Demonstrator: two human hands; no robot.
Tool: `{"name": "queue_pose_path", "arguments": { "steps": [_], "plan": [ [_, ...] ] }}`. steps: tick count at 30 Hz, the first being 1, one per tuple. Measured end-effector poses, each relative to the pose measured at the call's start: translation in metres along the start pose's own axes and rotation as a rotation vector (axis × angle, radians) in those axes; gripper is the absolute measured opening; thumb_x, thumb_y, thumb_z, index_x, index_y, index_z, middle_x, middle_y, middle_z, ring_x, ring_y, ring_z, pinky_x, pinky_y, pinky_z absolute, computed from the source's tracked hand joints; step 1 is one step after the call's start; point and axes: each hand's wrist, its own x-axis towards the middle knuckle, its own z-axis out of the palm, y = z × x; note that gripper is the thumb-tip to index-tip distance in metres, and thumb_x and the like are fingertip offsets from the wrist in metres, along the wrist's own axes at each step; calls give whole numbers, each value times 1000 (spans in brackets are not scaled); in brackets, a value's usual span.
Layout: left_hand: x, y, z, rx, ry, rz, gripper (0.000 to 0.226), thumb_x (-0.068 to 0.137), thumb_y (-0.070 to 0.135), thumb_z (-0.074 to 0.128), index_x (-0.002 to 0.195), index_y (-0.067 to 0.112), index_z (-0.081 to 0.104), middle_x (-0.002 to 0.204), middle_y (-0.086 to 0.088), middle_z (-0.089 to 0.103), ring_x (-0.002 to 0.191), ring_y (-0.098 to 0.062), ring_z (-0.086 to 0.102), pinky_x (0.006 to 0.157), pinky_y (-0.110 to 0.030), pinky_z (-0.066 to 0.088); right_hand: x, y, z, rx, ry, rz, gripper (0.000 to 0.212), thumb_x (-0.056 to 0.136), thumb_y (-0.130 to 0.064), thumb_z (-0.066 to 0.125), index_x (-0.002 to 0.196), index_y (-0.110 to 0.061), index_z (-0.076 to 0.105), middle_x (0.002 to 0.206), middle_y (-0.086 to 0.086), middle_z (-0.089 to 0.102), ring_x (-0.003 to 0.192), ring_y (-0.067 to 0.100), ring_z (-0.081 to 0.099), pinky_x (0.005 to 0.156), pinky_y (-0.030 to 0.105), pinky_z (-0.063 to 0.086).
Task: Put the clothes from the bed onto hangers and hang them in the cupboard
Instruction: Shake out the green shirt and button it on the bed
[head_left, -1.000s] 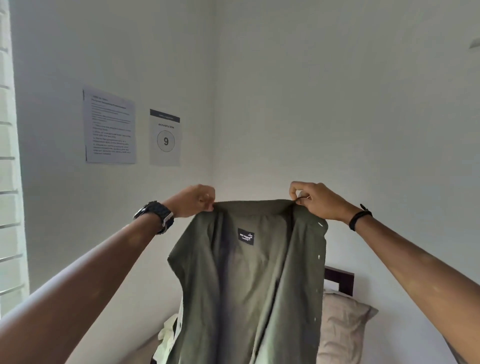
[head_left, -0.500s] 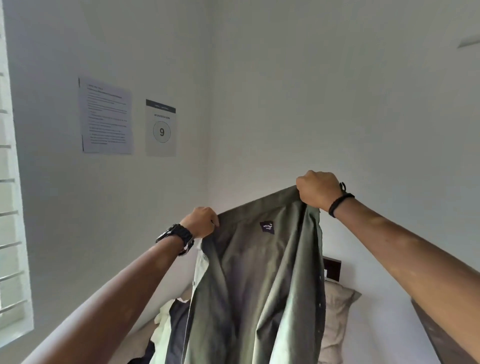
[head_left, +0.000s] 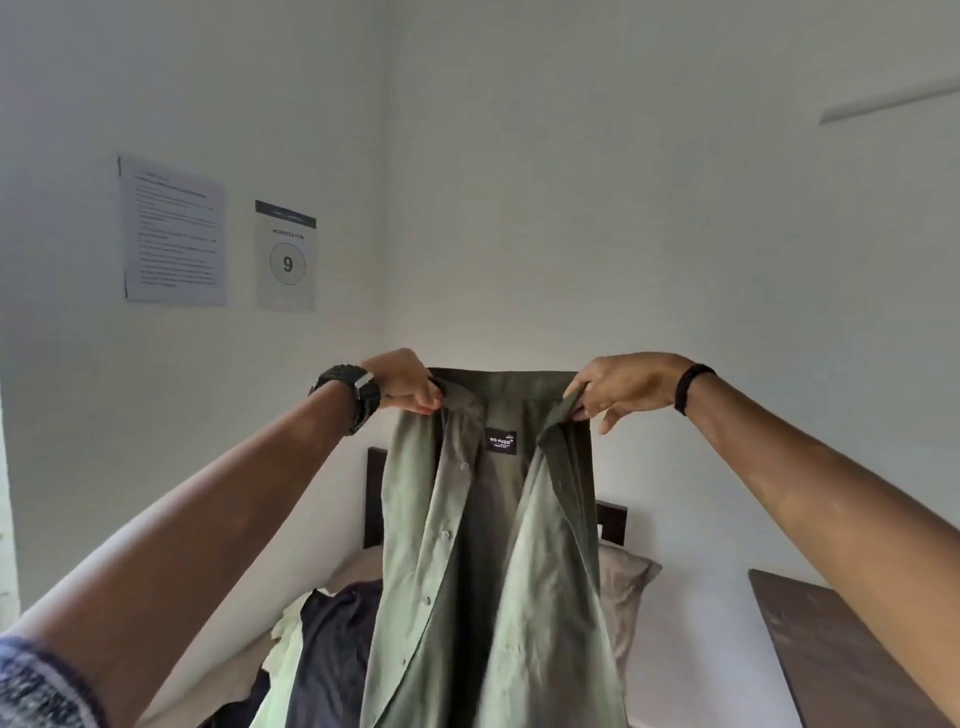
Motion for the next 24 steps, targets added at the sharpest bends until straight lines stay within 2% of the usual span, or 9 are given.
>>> {"name": "queue_pose_path", "arguments": {
  "steps": [4,5,8,11,13,16,19,22,24],
  "plan": [
    [-22,25,25,89,302,156,7,75,-1,73,80,-3,69,60,-7,63,43,-6,60,53,-21,56,-23,11,-5,-319,215,-143,19,85,4,56,87,-9,69,88,10,73,85,16,70,55,21,53],
    [-27,29,30,88,358,184,8,76,0,73,72,2,66,59,-8,62,40,-8,59,51,-23,56,-23,13,-4,-394,302,-163,20,85,2,54,83,-11,69,83,8,73,78,15,71,57,23,55],
    [-44,36,42,206,532,250,21,80,10,72,65,7,59,69,-15,64,58,-26,61,63,-40,57,-27,19,1,-505,577,-284,13,86,-12,59,76,-18,62,76,-1,66,78,17,66,75,32,54],
    [-64,41,41,483,641,240,21,90,26,62,89,5,62,100,-17,56,90,-31,56,77,-38,49,-34,16,5,-460,621,-365,12,89,-23,64,88,-12,63,91,8,53,89,24,51,75,30,42],
    [-77,42,36,444,513,199,20,95,26,54,92,6,55,107,-20,48,89,-31,52,75,-39,48,-45,10,8,-275,397,-319,21,90,-26,64,89,-5,61,87,10,57,82,22,54,69,29,46],
    [-98,35,24,111,214,80,21,96,20,53,79,11,44,87,-15,50,65,-25,52,51,-38,53,-61,3,15,44,55,-266,29,89,-23,67,99,4,59,86,11,57,75,19,62,63,26,57],
    [-125,39,5,69,51,80,16,91,12,62,79,9,53,82,-9,54,68,-20,55,47,-26,54,-73,-7,18,27,-32,-292,26,85,-21,70,99,0,63,86,9,59,73,15,58,56,20,52],
    [-144,59,-23,60,-142,50,6,88,11,63,85,7,60,83,-7,63,68,-16,63,54,-23,53,-83,-29,11,82,-117,-334,14,83,-20,71,90,-8,67,86,7,62,74,16,56,57,20,47],
    [-150,74,-47,21,-217,66,17,75,19,75,84,8,65,81,-4,67,67,-12,66,57,-22,54,-85,-47,1,169,-124,-377,9,84,-18,69,87,-10,66,83,4,66,74,14,59,58,19,50]
  ]
}}
